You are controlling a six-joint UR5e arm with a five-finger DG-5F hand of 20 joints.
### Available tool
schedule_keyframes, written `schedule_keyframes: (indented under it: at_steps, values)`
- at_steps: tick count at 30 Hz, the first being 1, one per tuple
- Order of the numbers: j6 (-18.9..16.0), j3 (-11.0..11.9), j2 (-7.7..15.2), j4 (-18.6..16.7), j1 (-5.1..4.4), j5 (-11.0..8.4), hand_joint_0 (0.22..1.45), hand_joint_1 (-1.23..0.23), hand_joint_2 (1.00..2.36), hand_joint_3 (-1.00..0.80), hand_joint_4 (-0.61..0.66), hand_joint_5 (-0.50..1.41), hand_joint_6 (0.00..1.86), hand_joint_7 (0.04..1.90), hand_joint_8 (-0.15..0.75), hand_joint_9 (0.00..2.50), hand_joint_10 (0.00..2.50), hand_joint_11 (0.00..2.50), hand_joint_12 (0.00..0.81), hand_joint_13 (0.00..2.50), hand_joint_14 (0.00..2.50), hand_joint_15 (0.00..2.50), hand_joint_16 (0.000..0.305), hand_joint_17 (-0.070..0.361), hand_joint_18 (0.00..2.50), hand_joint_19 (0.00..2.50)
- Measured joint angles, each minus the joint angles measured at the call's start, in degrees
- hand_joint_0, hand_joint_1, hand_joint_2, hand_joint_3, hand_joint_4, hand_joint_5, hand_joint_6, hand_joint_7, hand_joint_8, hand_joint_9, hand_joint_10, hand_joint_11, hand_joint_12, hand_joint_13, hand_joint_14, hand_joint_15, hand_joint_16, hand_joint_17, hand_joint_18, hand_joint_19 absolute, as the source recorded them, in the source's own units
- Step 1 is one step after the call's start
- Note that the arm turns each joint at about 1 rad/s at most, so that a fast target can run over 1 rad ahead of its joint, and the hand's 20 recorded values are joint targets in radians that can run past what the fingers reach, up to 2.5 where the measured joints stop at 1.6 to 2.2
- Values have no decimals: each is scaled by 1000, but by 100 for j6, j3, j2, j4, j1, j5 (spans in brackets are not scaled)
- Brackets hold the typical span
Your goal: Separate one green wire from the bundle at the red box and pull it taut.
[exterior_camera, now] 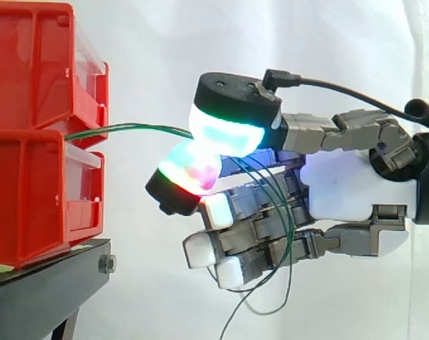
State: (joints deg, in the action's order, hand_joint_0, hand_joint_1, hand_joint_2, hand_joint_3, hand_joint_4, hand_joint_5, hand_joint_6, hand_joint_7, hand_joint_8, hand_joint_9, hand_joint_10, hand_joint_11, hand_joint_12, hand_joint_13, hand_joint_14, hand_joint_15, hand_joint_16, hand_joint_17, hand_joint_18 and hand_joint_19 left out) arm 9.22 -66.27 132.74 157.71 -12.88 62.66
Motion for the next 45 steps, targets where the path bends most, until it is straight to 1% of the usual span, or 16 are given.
schedule_keyframes:
  at_steps: [6, 10, 11, 12, 15, 18, 22, 27, 35, 37, 38, 39, 40, 42, 44, 45]
  values:
    - [1, -1, -2, 37, -2, 10, 488, -610, 1000, -500, 153, -136, 897, 990, 277, 1054, 21, 599, 349, 889, 22, 573, 58, 132, 722, 665]
    - [1, -1, -2, 85, -3, 16, 512, -560, 1000, -500, 144, -136, 893, 991, 272, 1060, 20, 604, 342, 882, 24, 580, 57, 128, 708, 674]
    - [1, -1, -2, 91, -4, 17, 564, -532, 1003, -461, 137, -134, 888, 1014, 268, 1062, 21, 620, 330, 875, 22, 586, 54, 121, 691, 688]
    - [1, -1, -2, 95, -4, 17, 589, -560, 1014, -354, 124, -133, 887, 1037, 265, 1068, 24, 613, 326, 874, 24, 585, 53, 119, 685, 693]
    - [0, -1, -8, 98, -2, 12, 578, -598, 1020, -220, 124, -134, 888, 1046, 268, 1060, 21, 618, 332, 872, 22, 593, 54, 121, 690, 690]
    - [-4, -1, -10, 96, 1, 5, 576, -671, 1021, -131, 133, -140, 892, 1037, 278, 1035, 23, 613, 344, 861, 22, 579, 56, 127, 696, 680]
    - [-12, 0, -10, 94, 3, 9, 586, -715, 1021, -108, 106, -145, 898, 1017, 277, 1009, 21, 611, 349, 842, 23, 570, 58, 130, 692, 675]
    - [-22, 0, -16, 99, 4, 16, 621, -782, 1020, -200, 61, -162, 901, 964, 247, 929, 23, 617, 323, 777, 22, 566, 53, 119, 633, 656]
    - [0, 0, -108, 164, 5, 6, 642, -820, 1012, -355, 96, -165, 903, 941, 239, 917, 25, 614, 317, 768, 22, 560, 52, 117, 626, 638]
    - [1, 0, -125, 248, 4, 12, 623, -790, 1007, -427, 120, -161, 900, 954, 240, 927, 21, 613, 317, 770, 22, 555, 52, 117, 625, 648]
    - [1, 0, -127, 274, 3, 13, 573, -763, 1000, -500, 131, -160, 901, 941, 245, 941, 23, 620, 322, 778, 23, 556, 53, 120, 631, 652]
    - [1, 0, -130, 313, 1, 15, 515, -732, 1000, -500, 136, -158, 903, 928, 259, 957, 20, 609, 333, 791, 21, 558, 56, 126, 652, 651]
    - [1, 0, -131, 368, -1, 16, 508, -727, 1000, -500, 140, -158, 902, 927, 260, 957, 20, 613, 334, 791, 23, 560, 56, 127, 654, 656]
    - [1, 0, -132, 406, -1, 17, 448, -618, 1000, -500, 161, -150, 894, 932, 284, 979, 19, 592, 366, 821, 21, 549, 62, 140, 694, 656]
    - [-3, 0, -132, 434, -3, 18, 447, -577, 1000, -500, 156, -146, 889, 940, 288, 1002, 21, 591, 369, 833, 21, 552, 63, 141, 696, 653]
    - [-4, 0, -132, 441, -3, 18, 490, -527, 1000, -500, 141, -147, 885, 962, 282, 1012, 20, 601, 356, 829, 22, 564, 59, 133, 671, 679]
